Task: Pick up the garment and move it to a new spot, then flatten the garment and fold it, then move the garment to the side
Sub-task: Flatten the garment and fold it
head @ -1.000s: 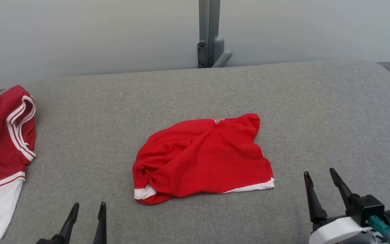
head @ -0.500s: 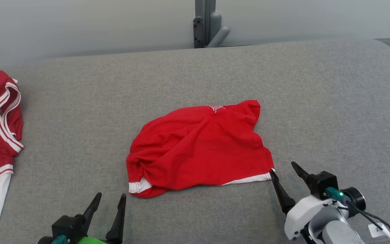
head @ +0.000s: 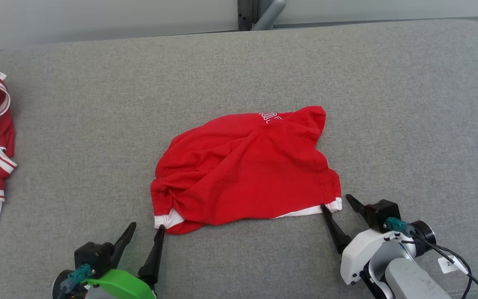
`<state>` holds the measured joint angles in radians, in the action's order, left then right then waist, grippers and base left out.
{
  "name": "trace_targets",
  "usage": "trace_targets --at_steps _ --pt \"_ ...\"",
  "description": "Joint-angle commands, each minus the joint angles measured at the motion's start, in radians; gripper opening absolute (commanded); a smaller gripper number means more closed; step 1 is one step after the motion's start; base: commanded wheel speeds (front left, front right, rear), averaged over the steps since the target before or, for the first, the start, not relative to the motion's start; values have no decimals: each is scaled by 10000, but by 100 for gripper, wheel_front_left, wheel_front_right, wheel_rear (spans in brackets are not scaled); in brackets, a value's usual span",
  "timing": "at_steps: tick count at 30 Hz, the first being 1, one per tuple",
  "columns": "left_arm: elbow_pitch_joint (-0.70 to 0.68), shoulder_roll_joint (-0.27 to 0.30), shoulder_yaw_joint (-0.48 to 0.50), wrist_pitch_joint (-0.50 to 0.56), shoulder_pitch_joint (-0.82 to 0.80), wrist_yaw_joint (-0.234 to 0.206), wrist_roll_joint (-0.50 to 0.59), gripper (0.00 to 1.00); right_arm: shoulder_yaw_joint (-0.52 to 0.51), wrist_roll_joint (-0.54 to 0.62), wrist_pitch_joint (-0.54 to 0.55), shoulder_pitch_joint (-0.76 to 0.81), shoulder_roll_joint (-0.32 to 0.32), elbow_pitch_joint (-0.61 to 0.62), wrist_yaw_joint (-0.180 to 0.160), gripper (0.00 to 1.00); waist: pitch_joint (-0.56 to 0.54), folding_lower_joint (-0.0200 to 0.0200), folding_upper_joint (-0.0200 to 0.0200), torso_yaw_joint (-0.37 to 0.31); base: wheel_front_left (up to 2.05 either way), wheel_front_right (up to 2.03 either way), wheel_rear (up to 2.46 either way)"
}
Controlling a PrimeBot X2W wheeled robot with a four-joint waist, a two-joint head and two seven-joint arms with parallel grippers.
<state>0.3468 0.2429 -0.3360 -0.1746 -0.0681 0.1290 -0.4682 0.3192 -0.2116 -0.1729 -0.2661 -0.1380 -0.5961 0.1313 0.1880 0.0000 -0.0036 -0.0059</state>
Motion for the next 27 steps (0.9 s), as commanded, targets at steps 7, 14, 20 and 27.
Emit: trace_targets --at_steps 7,14,20,27 --pt "-26 401 -1012 -119 -651 26 -941 100 172 -144 -194 -299 -20 -449 -14 100 265 0 36 -85 0 0 0" --pt "415 510 -1451 -398 -1026 27 -1331 18 480 -280 -257 -474 21 -629 -14 100 374 0 36 -199 0 0 0" --pt "643 639 -1964 -501 -1173 27 -1547 0 902 -666 -114 -454 17 -777 -8 14 308 0 36 -267 0 0 0" --pt "290 900 -2089 -650 -894 27 -2179 0 1203 -2362 -323 -225 -289 304 -6 0 -155 0 36 -386 0 0 0"
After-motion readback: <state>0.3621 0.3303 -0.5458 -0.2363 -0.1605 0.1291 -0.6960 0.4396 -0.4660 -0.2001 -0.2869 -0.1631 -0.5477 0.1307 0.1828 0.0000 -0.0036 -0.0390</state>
